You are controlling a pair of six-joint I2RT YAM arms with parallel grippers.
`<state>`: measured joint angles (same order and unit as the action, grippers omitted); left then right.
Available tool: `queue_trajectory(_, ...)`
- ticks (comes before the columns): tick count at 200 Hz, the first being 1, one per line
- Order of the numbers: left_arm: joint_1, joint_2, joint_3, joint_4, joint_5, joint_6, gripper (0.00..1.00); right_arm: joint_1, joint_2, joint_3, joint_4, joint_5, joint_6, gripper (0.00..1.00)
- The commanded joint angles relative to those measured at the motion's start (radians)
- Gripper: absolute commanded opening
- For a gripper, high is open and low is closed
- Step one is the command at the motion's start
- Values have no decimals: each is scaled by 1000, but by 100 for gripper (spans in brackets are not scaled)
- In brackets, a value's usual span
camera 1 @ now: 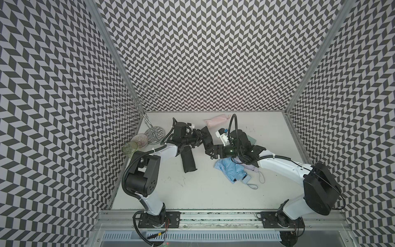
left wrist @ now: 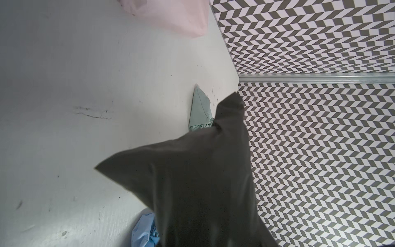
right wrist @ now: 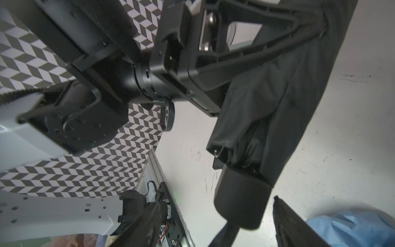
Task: Take umbrellas out of sleeves
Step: Pick up the umbrella from the center of the board.
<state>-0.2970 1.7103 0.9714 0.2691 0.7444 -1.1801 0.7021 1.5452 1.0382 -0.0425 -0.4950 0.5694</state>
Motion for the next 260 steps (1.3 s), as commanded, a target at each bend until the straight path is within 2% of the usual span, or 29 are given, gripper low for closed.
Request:
queue_trajectory(1,-8,-46,3,82,0,-32,30,2,31,40,53,32,8,74)
queue_trajectory(10,-11,-44,3,82,1,-32,30,2,35,42,64,33,15,69)
queue_trajectory(23,-13,-45,-2,86,-2,-36,30,2,43,45,69,30,23,55)
queue_trajectory(32,-14,-46,-5,90,-4,-37,30,2,47,49,65,30,24,49)
queue_trajectory(105,-40,-37,-8,88,-19,-46,30,0,56,38,98,103,58,46)
queue_trajectory(125,-44,-34,-2,79,-19,-43,30,1,62,42,91,99,57,35)
queue_trajectory(139,-44,-35,-5,76,-19,-44,31,1,56,38,90,107,55,23)
queue_trajectory(150,-44,-37,-11,75,-18,-43,33,-1,44,30,96,104,48,19)
queue_trajectory(155,-44,-40,-11,71,-19,-41,36,-2,37,26,97,102,43,19)
queue_trajectory(168,-44,-41,-7,56,-19,-26,52,-12,16,5,114,92,39,16)
queue_trajectory(200,-39,-24,30,-23,13,72,81,-83,-57,-95,249,-51,82,12)
queue_trajectory(207,-38,-21,31,-26,31,89,97,-107,-72,-115,278,-90,98,12)
queue_trajectory(209,-38,-21,30,-24,37,96,99,-112,-75,-123,286,-99,103,11)
queue_trajectory(223,-39,-9,52,-62,95,177,100,-165,-105,-165,355,-198,139,9)
queue_trajectory(242,-38,-13,82,-209,127,342,100,-226,-152,-208,390,-291,162,8)
queue_trajectory(260,-19,-43,83,-299,144,474,100,-274,-171,-221,368,-417,157,7)
